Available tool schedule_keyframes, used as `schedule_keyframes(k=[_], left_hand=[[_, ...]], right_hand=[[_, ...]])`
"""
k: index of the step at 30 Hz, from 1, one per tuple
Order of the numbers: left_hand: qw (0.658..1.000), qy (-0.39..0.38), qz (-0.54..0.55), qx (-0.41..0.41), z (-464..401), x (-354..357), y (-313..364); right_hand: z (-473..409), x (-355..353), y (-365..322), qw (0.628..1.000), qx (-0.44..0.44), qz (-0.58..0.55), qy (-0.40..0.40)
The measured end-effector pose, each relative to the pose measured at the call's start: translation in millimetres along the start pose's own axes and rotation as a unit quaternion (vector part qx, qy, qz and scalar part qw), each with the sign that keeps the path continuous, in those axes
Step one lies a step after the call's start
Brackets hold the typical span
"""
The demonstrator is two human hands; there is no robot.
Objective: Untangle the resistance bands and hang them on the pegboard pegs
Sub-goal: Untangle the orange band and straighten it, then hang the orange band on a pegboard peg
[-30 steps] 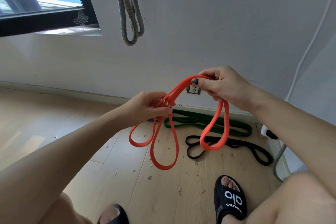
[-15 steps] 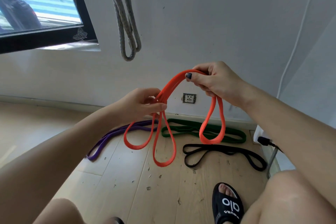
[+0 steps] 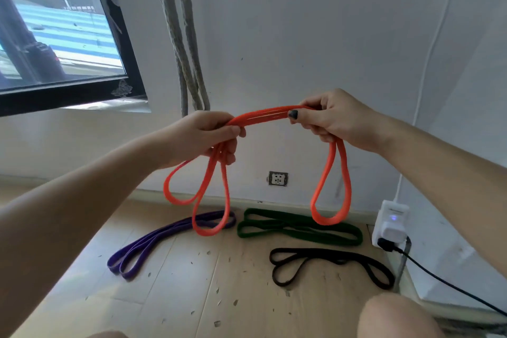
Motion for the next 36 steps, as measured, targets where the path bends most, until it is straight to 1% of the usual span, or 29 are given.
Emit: schedule_keyframes(k=[3,5,8,11,14,17,20,22,25,29,33,36], left_hand=[[0.999,-0.008,-0.035,0.007,-26.9,-26.0,16.4],[0.999,0.004,-0.042,0.015,-51.9,-47.0,28.7],[0.999,0.018,-0.010,0.026,-90.7,-80.7,50.1],[0.999,0.022,-0.004,0.034,-120.4,-114.9,78.9],[0.999,0.018,0.009,0.038,-139.0,-150.3,119.2],[0.999,0.023,0.017,0.034,-149.5,-193.6,168.2],[0.998,0.045,0.023,0.033,-154.9,-242.2,220.5],[0.997,0.058,0.024,0.034,-157.6,-270.7,253.6],[0.996,0.075,0.038,0.033,-162.2,-302.8,297.8],[0.993,0.094,0.061,0.042,-166.3,-337.1,343.6],[0.993,0.093,0.053,0.047,-173.9,-354.4,371.1],[0.991,0.109,0.072,0.043,-185.7,-356.0,382.3]], right_hand=[[-21.2,-19.6,-10.0,1.000,0.000,0.017,-0.023],[-44.2,-37.4,-20.0,0.999,-0.009,0.021,-0.025],[-81.6,-66.2,-40.3,0.999,-0.027,0.033,-0.019],[-113.2,-93.8,-66.8,0.999,-0.030,0.042,-0.017],[-141.2,-120.9,-102.9,0.999,-0.023,0.034,-0.011],[-166.3,-146.8,-148.7,0.998,-0.013,0.051,-0.017],[-188.5,-173.9,-204.1,0.998,-0.002,0.055,-0.021],[-200.9,-191.1,-242.9,0.999,-0.006,0.047,-0.005],[-216.7,-212.2,-293.6,0.998,-0.031,0.031,0.041],[-230.0,-229.9,-342.5,0.995,-0.028,-0.015,0.095],[-238.5,-245.5,-372.0,0.986,-0.019,-0.040,0.160],[-246.5,-253.0,-376.7,0.978,-0.012,-0.034,0.207]])
Point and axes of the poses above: each hand's wrist, its own z-axis away from the middle knuckle, its own x-axis out of the palm, y = z × x, the point moved 5 cm from there along -z, towards the middle knuckle, and after that the axes turned 3 degrees about y, right-handed, at the moved point
